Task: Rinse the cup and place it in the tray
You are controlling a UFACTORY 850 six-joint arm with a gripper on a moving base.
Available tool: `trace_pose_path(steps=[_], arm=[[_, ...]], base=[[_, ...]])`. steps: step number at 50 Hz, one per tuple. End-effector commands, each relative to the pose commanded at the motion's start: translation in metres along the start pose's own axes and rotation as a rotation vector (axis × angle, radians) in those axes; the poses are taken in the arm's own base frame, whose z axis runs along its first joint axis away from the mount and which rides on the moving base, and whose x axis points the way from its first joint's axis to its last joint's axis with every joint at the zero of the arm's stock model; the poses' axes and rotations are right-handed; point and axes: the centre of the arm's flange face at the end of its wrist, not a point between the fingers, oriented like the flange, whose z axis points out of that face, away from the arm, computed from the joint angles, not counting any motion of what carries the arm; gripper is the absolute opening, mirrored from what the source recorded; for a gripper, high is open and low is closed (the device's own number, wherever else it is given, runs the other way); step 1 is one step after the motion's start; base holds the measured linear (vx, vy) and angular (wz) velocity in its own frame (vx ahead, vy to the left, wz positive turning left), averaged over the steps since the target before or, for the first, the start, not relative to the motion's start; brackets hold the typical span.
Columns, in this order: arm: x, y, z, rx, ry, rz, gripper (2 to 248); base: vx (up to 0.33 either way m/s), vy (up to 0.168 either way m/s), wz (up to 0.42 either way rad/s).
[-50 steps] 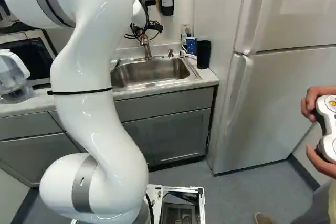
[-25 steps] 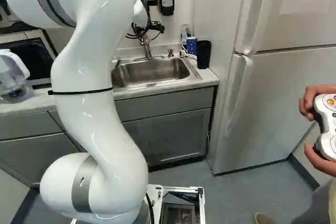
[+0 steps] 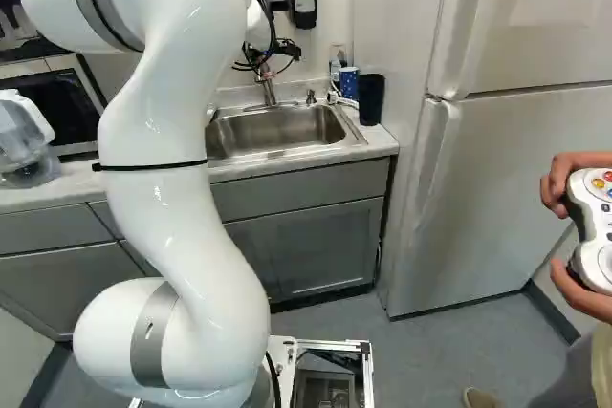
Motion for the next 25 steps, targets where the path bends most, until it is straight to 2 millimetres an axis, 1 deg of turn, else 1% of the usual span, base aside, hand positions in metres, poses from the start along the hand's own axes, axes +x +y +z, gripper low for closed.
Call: trace_pose_path(steps=[25], arm=[[0.0035, 0.0, 0.0004, 0.0, 0.038, 0.0, 247]], base=[[0.0, 0.0, 0.0]])
